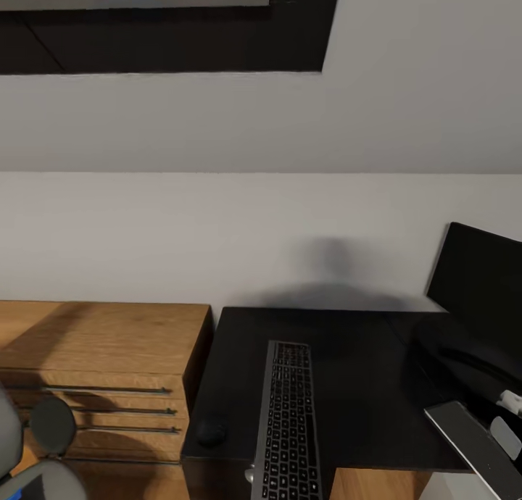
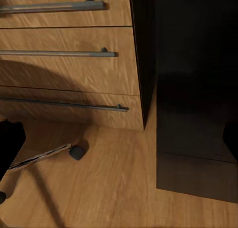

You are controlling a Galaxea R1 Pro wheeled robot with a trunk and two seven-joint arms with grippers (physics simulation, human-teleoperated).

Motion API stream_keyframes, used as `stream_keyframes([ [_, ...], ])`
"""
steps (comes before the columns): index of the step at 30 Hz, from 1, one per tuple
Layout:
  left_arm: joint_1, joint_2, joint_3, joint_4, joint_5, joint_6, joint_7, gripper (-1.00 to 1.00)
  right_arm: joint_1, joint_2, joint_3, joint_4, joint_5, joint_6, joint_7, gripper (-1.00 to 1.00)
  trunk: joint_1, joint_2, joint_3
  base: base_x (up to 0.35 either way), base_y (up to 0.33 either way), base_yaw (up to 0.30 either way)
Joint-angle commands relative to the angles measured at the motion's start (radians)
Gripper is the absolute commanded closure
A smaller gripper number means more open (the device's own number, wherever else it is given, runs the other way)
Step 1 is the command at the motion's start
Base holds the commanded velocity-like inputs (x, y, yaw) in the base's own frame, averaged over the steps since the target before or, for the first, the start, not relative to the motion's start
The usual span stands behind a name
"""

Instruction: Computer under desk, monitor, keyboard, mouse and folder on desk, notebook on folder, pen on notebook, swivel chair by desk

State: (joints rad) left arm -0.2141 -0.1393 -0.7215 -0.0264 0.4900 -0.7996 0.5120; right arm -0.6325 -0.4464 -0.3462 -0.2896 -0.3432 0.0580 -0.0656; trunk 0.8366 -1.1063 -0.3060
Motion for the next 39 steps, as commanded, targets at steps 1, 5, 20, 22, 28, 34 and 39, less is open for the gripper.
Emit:
stream_keyframes([
  [1, -0.001, 0.000, -0.009, 0.000, 0.004, -0.001, 0.007, -1.00, 0.000, -0.003, -0.003, -0.002, -0.010, 0.006, -0.002, -1.00, 0.001, -0.001, -0.001, 0.274, -0.017, 0.000],
  [5, -0.001, 0.000, -0.010, 0.000, 0.004, 0.018, 0.006, -1.00, 0.000, -0.008, -0.010, 0.000, -0.010, 0.007, 0.000, -1.00, 0.001, -0.001, -0.001, 0.207, -0.049, 0.000],
  [20, -0.001, -0.002, -0.010, -0.003, 0.002, 0.038, 0.008, -1.00, 0.000, -0.040, -0.123, 0.004, -0.010, 0.026, 0.001, -1.00, 0.001, -0.001, -0.001, 0.030, -0.011, 0.000],
  [22, -0.001, -0.001, -0.010, -0.003, 0.003, 0.038, 0.008, -1.00, 0.000, -0.045, -0.137, 0.004, -0.010, 0.038, 0.002, -1.00, 0.001, -0.001, -0.001, 0.003, -0.001, 0.000],
  [28, -0.001, -0.001, -0.009, -0.003, 0.004, 0.039, 0.008, -1.00, 0.000, -0.053, -0.157, 0.004, -0.011, 0.074, 0.002, -1.00, 0.001, -0.001, -0.001, 0.001, 0.000, 0.000],
  [34, -0.001, 0.001, -0.007, -0.002, 0.004, 0.039, 0.009, -1.00, -0.001, -0.051, -0.165, 0.006, -0.012, 0.088, 0.004, -1.00, 0.001, -0.001, -0.001, 0.000, -0.042, 0.000],
  [39, -0.001, 0.000, -0.008, -0.002, 0.004, 0.038, 0.009, -1.00, -0.001, -0.051, -0.166, 0.006, -0.013, 0.092, 0.014, -1.00, 0.001, -0.001, -0.001, 0.000, -0.013, 0.000],
])
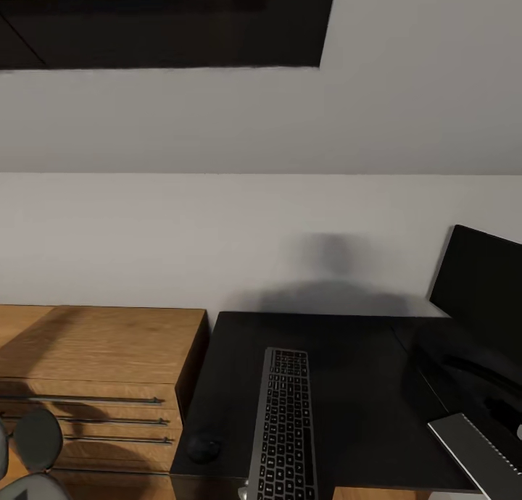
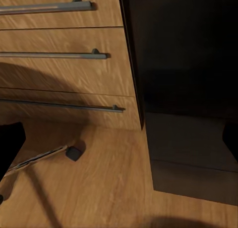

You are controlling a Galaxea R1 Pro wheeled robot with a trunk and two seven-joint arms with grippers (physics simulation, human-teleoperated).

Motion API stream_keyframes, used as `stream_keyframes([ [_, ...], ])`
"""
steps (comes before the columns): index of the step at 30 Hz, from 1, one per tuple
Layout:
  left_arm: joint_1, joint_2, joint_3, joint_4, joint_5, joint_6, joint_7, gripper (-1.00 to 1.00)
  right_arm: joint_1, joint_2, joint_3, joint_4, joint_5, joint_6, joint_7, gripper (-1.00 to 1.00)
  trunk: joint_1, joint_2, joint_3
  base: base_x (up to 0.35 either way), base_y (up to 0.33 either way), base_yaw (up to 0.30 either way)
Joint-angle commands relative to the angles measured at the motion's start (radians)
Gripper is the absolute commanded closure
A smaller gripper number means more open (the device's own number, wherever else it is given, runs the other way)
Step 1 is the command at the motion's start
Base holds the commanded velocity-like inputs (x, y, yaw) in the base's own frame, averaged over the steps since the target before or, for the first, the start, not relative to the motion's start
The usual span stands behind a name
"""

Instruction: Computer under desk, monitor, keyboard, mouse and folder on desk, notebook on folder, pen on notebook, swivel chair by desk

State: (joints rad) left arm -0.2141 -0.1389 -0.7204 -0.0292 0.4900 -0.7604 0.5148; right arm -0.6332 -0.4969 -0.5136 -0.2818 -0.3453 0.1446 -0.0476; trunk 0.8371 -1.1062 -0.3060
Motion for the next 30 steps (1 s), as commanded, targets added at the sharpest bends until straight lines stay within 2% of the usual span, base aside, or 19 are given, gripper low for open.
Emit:
stream_keyframes([
  [1, -0.001, 0.000, -0.009, 0.000, 0.004, -0.001, 0.007, -1.00, 0.000, 0.000, 0.001, -0.002, -0.010, 0.007, 0.000, -1.00, 0.000, -0.001, -0.001, 0.000, -0.006, 0.000],
  [3, -0.001, -0.001, -0.009, 0.000, 0.004, -0.002, 0.007, -1.00, 0.000, 0.000, 0.001, -0.002, -0.011, 0.018, 0.017, -1.00, 0.000, -0.001, -0.001, 0.000, -0.003, 0.000],
  [10, -0.001, -0.002, -0.010, -0.001, 0.004, -0.002, 0.008, -1.00, 0.000, 0.000, 0.001, -0.003, -0.011, 0.060, 0.039, -1.00, 0.027, -0.050, -0.023, 0.000, -0.001, 0.000],
  [27, -0.001, -0.002, -0.010, -0.001, 0.004, -0.001, 0.007, -1.00, 0.000, 0.000, 0.001, -0.002, -0.011, 0.070, 0.043, -1.00, 0.092, -0.169, -0.076, 0.000, 0.000, 0.000],
  [30, -0.001, -0.002, -0.010, -0.001, 0.004, -0.001, 0.007, -1.00, 0.000, 0.000, 0.001, -0.002, -0.011, 0.070, 0.043, -1.00, 0.092, -0.169, -0.076, 0.000, 0.000, 0.000],
])
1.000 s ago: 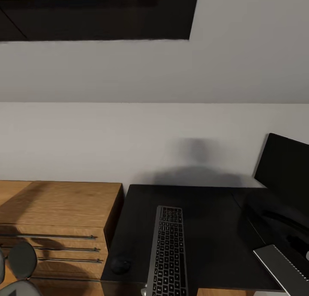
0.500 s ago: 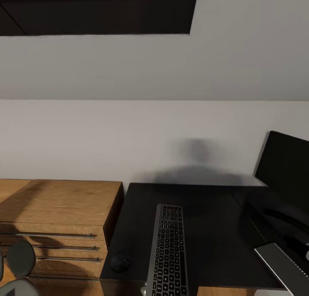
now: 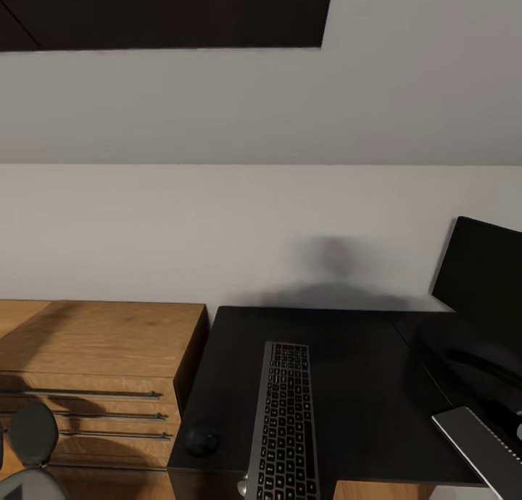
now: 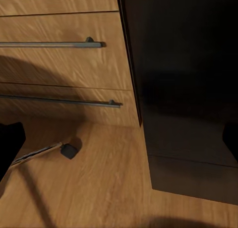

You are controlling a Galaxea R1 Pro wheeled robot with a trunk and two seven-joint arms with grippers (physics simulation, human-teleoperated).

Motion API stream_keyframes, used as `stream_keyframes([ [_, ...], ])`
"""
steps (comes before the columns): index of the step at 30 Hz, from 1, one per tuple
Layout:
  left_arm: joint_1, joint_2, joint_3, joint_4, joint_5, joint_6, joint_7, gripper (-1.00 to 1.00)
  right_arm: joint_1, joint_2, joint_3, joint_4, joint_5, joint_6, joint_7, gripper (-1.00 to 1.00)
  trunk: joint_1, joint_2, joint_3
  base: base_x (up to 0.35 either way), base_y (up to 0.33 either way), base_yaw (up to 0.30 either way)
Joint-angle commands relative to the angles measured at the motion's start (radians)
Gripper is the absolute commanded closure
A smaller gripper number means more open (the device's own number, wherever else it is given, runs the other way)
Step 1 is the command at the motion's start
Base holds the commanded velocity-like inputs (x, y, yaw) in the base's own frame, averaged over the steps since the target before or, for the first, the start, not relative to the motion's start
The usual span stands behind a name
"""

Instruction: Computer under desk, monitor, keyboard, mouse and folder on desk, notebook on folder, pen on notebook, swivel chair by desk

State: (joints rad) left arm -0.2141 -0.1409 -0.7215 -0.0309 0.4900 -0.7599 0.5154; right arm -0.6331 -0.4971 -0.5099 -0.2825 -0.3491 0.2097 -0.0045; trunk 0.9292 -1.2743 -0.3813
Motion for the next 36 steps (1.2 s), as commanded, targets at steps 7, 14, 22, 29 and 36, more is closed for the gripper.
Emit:
stream_keyframes([
  [7, -0.001, 0.001, -0.007, 0.001, 0.004, -0.001, 0.006, -1.00, 0.000, 0.001, -0.002, -0.001, -0.007, 0.005, -0.001, -1.00, 0.000, -0.001, -0.001, 0.000, 0.000, 0.000],
  [14, -0.001, 0.004, -0.006, 0.002, 0.005, -0.001, 0.006, -1.00, 0.000, 0.002, -0.002, -0.001, -0.007, 0.005, -0.001, -1.00, 0.000, -0.001, -0.001, -0.017, 0.004, 0.000],
  [22, -0.001, 0.004, -0.006, 0.002, 0.004, -0.001, 0.006, -1.00, 0.000, 0.002, -0.002, -0.001, -0.007, 0.005, -0.001, -1.00, 0.000, -0.001, -0.001, -0.192, 0.130, 0.000],
  [29, -0.001, 0.004, -0.006, 0.002, 0.004, -0.002, 0.005, -1.00, 0.000, 0.002, -0.002, -0.001, -0.007, 0.005, 0.000, -1.00, 0.000, -0.001, -0.001, -0.036, 0.032, 0.000],
  [36, -0.001, 0.004, -0.006, 0.002, 0.004, -0.002, 0.005, -1.00, 0.000, 0.003, -0.002, -0.001, -0.006, 0.005, 0.000, -1.00, 0.000, -0.001, -0.001, -0.053, 0.174, 0.000],
])
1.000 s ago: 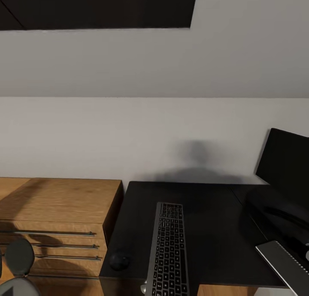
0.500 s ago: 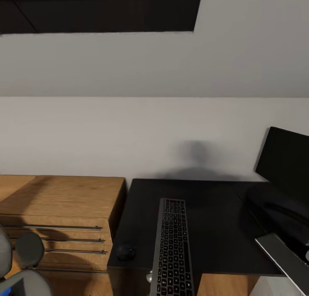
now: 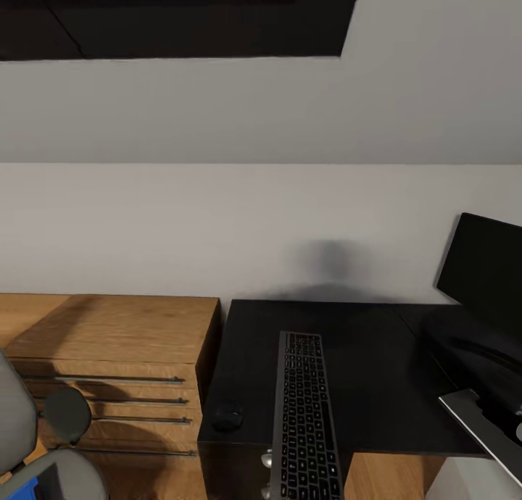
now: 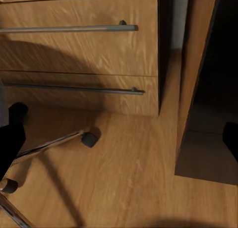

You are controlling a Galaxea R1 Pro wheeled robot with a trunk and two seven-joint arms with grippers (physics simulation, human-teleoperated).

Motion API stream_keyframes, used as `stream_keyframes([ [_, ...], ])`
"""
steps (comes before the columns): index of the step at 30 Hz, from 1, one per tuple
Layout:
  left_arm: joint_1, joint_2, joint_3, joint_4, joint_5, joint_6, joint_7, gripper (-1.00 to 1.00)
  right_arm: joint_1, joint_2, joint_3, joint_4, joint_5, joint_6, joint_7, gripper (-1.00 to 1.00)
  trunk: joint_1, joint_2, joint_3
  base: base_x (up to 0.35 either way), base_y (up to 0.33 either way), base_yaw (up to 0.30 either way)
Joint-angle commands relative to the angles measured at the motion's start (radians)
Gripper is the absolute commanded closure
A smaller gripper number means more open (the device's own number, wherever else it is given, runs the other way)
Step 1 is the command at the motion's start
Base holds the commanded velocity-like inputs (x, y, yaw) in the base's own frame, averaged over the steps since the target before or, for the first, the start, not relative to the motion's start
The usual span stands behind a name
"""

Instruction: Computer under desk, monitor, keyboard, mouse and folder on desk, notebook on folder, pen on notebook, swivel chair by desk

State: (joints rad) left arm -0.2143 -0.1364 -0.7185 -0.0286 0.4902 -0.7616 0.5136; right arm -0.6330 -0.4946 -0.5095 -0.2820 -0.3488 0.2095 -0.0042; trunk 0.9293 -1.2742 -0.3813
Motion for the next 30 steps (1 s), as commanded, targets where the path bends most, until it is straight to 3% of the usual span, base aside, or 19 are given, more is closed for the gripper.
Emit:
stream_keyframes([
  [1, -0.001, 0.000, -0.009, 0.000, 0.004, -0.001, 0.007, -1.00, 0.000, 0.000, -0.003, -0.002, -0.006, 0.005, 0.000, -1.00, 0.000, -0.001, -0.001, -0.079, 0.230, 0.000],
  [30, -0.001, 0.000, -0.009, 0.001, 0.004, 0.001, 0.008, -1.00, 0.000, 0.002, -0.003, -0.002, -0.006, 0.002, 0.000, -1.00, 0.000, -0.001, -0.001, -0.005, 0.056, 0.000],
])
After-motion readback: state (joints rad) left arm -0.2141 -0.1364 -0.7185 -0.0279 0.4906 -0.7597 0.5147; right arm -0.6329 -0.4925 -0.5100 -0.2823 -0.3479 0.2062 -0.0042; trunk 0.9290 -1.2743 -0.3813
